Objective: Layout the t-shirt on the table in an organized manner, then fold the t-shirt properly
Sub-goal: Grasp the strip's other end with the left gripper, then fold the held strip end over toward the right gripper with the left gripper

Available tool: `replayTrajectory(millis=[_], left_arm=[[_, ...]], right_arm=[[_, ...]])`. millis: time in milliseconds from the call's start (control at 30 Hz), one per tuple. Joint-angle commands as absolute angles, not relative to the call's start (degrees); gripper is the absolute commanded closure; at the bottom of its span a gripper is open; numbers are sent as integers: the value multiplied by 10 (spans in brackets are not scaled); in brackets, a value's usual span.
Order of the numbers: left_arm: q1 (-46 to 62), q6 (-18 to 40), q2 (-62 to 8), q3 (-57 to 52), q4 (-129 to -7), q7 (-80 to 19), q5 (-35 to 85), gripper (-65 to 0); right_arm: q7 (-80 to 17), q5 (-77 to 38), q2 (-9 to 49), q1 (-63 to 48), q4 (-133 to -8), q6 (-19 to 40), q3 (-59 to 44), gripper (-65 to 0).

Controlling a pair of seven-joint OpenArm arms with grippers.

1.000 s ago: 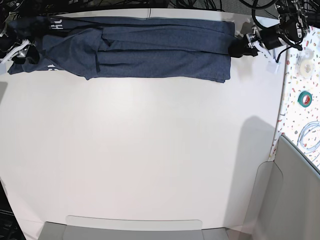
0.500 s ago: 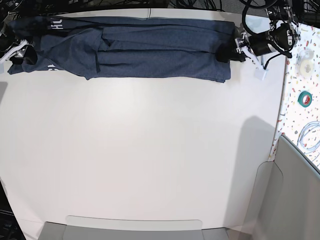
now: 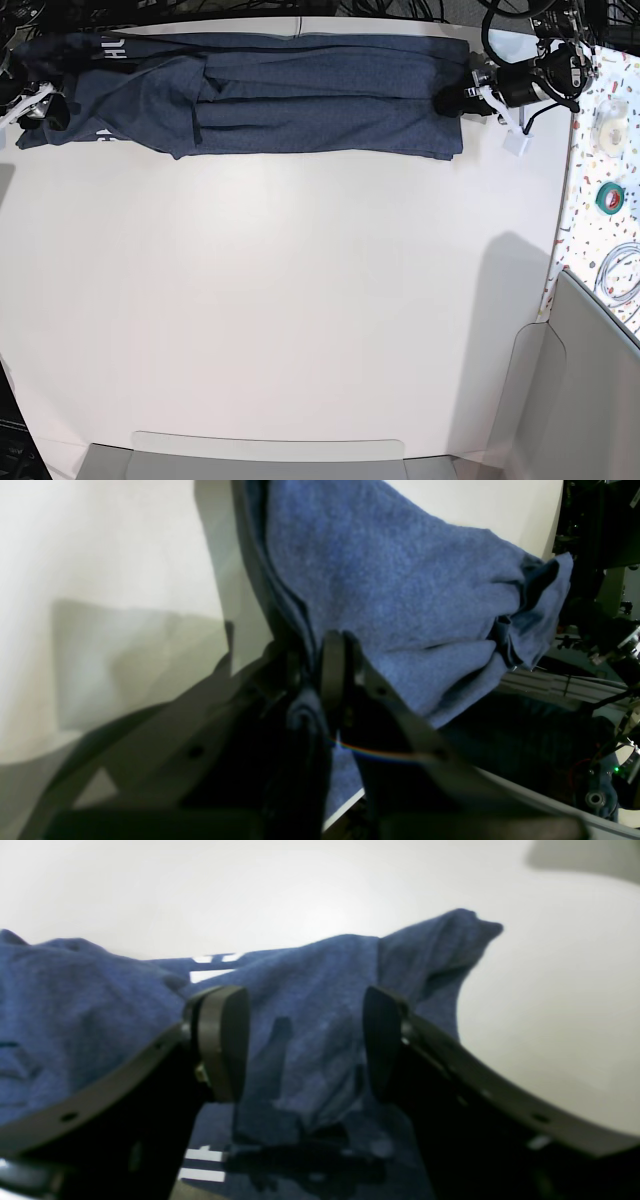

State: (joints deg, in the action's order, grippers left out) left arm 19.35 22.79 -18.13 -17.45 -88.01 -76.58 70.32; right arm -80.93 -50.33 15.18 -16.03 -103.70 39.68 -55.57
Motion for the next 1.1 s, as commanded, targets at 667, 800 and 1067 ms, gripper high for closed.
replayTrajectory(millis=[667,800,1067], left_arm=[[162,233,-139,-45,-1068,-800,712,0],[130,233,-138,48,-1069,-800,712,0],[51,228,-138,211,-1066,-756,706,0]], right_arm=[[-800,-297,169,-109,-1045,400,-669,-359],[-800,-283,168,-111,-1045,400,-669,-359],[-800,-232,165,-109,-1045,400,-668,-359]])
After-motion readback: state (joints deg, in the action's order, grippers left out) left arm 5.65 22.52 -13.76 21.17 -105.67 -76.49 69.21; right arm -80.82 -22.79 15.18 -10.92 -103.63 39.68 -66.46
